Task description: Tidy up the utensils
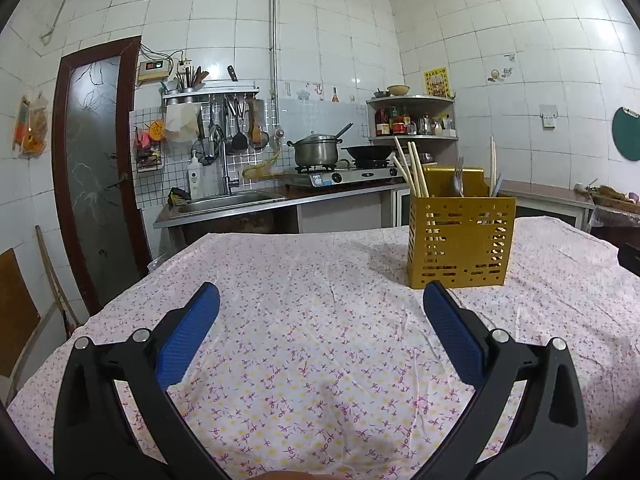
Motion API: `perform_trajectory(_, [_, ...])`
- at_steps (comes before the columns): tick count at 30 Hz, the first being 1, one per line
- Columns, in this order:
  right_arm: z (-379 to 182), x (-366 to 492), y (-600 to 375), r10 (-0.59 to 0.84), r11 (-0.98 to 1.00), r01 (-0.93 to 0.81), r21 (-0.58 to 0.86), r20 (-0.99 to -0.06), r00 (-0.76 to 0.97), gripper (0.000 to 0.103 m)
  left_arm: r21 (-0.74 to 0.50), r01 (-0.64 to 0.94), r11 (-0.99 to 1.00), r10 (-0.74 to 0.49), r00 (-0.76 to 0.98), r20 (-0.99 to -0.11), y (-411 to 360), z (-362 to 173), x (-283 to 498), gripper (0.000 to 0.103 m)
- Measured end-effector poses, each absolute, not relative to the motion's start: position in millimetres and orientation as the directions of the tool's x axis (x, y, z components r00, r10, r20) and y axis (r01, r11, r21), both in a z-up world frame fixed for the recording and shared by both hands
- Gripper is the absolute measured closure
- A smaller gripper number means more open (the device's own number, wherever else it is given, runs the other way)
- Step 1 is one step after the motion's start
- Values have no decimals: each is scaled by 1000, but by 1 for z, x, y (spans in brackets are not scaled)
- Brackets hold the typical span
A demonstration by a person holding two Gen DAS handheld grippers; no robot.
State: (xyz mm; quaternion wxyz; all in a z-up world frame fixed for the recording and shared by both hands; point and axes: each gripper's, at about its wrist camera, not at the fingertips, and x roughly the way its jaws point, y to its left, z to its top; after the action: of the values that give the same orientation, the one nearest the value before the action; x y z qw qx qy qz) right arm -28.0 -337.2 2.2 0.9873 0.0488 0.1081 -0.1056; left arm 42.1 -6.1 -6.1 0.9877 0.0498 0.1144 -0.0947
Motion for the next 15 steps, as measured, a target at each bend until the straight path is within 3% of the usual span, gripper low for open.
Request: perform_trajectory(15, [0,-20,-335,-208,972,229,55,-252,945,4,60,202,978,-183,956,-231,-4,-6,41,5])
